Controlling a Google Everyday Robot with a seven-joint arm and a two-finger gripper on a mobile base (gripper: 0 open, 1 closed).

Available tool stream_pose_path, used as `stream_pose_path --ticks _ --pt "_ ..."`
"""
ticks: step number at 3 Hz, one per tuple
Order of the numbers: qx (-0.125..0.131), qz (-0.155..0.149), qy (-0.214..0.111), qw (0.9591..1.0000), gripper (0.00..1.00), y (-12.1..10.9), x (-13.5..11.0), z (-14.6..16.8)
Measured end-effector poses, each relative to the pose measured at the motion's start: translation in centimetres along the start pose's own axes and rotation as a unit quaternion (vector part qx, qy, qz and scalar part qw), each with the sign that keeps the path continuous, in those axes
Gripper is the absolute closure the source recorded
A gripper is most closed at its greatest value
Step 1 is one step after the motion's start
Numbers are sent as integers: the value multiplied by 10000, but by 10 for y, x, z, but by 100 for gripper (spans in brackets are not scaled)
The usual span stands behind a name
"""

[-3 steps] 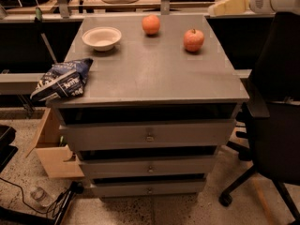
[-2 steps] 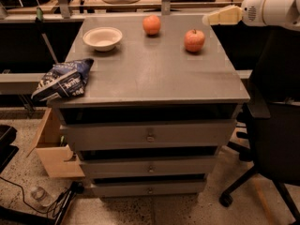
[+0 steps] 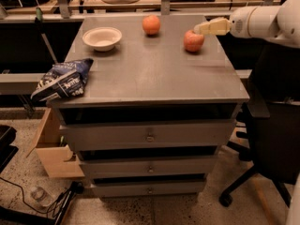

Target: Move apple near blue chip bag

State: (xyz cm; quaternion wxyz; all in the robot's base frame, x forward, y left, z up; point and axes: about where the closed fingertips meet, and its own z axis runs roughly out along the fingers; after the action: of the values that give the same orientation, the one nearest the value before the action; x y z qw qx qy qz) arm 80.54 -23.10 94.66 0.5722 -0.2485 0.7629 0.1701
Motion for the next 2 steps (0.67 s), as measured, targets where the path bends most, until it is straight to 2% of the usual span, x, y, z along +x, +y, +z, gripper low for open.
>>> stream_pose_path --ticks 1,2 --pt "-239 186 25 9995 0 -1 28 18" --pt "-437 209 170 9987 0 3 48 31"
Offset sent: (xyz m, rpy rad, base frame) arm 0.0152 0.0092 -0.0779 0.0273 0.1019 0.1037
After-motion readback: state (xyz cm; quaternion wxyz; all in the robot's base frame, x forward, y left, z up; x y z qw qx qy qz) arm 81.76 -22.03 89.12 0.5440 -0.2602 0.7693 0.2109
